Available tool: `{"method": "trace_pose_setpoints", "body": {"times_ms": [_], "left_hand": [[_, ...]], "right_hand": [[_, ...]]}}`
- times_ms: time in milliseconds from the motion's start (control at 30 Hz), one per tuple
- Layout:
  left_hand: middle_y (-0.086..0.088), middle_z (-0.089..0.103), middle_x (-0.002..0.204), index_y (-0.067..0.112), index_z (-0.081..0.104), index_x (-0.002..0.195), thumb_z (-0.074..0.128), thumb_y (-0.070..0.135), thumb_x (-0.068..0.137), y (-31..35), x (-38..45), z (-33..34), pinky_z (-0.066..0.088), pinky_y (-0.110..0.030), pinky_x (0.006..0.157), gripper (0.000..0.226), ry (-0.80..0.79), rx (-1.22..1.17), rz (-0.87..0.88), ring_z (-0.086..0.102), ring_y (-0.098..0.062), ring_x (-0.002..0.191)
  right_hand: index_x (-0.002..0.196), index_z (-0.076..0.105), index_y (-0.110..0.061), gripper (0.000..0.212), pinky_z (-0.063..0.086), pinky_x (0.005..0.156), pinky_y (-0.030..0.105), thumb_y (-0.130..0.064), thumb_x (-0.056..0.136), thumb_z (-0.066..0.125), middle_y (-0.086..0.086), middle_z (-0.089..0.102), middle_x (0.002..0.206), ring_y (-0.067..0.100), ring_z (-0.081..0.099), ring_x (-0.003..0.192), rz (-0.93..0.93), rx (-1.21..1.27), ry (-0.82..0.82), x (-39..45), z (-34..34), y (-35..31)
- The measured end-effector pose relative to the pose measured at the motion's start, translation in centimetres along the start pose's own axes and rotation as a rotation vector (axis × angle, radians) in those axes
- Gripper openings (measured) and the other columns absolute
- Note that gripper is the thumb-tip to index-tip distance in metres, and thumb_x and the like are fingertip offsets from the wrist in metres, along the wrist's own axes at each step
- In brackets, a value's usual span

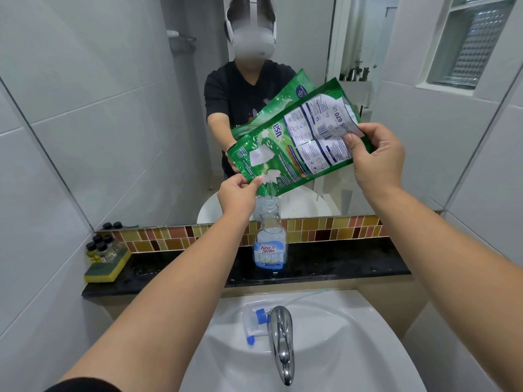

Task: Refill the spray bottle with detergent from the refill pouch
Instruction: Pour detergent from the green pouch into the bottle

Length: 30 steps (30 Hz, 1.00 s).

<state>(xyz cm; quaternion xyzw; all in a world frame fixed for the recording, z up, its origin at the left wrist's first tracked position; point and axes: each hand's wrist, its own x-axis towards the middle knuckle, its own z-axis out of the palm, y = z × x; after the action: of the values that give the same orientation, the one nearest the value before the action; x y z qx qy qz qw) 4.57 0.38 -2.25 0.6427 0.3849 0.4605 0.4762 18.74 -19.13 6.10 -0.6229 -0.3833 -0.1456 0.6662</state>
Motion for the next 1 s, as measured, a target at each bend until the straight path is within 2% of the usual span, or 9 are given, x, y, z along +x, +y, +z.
{"method": "trace_pose_setpoints", "body": {"times_ms": [233,533,733,1000], "left_hand": [[0.005,0.066,0.062,0.016,0.066,0.068,0.081,0.033,0.078,0.12,0.08,-0.14,0.058,-0.036,0.069,0.025,0.01,0.003,-0.003,0.069,-0.021,0.069],[0.012,0.057,0.049,0.02,0.061,0.06,0.082,0.033,0.077,0.1,0.18,0.02,0.059,-0.037,0.068,0.03,0.011,0.004,-0.001,0.063,-0.014,0.06],[0.017,0.055,0.044,0.025,0.055,0.055,0.082,0.032,0.077,0.2,0.01,0.29,0.048,-0.027,0.059,0.035,-0.004,0.008,0.018,0.063,-0.013,0.06],[0.016,0.058,0.048,0.024,0.062,0.061,0.082,0.032,0.078,0.24,0.12,0.33,0.042,-0.022,0.055,0.027,-0.008,0.0,0.021,0.053,0.002,0.048]], "right_hand": [[0.101,0.067,-0.014,0.011,0.06,0.078,0.036,-0.016,0.091,0.067,0.006,0.072,0.099,0.019,0.069,0.091,-0.012,0.017,0.002,-0.14,0.22,0.17],[0.102,0.067,-0.014,0.011,0.06,0.078,0.036,-0.017,0.091,0.066,0.007,0.071,0.101,0.019,0.069,0.093,-0.013,0.02,0.015,-0.03,0.25,0.34],[0.103,0.066,-0.014,0.012,0.06,0.077,0.036,-0.019,0.093,0.065,0.008,0.071,0.102,0.018,0.068,0.095,-0.012,0.002,0.018,-0.06,0.0,0.23],[0.103,0.065,-0.015,0.01,0.06,0.075,0.033,-0.019,0.093,0.065,0.008,0.071,0.103,0.019,0.068,0.095,-0.017,-0.003,0.024,-0.13,-0.23,0.42]]}}
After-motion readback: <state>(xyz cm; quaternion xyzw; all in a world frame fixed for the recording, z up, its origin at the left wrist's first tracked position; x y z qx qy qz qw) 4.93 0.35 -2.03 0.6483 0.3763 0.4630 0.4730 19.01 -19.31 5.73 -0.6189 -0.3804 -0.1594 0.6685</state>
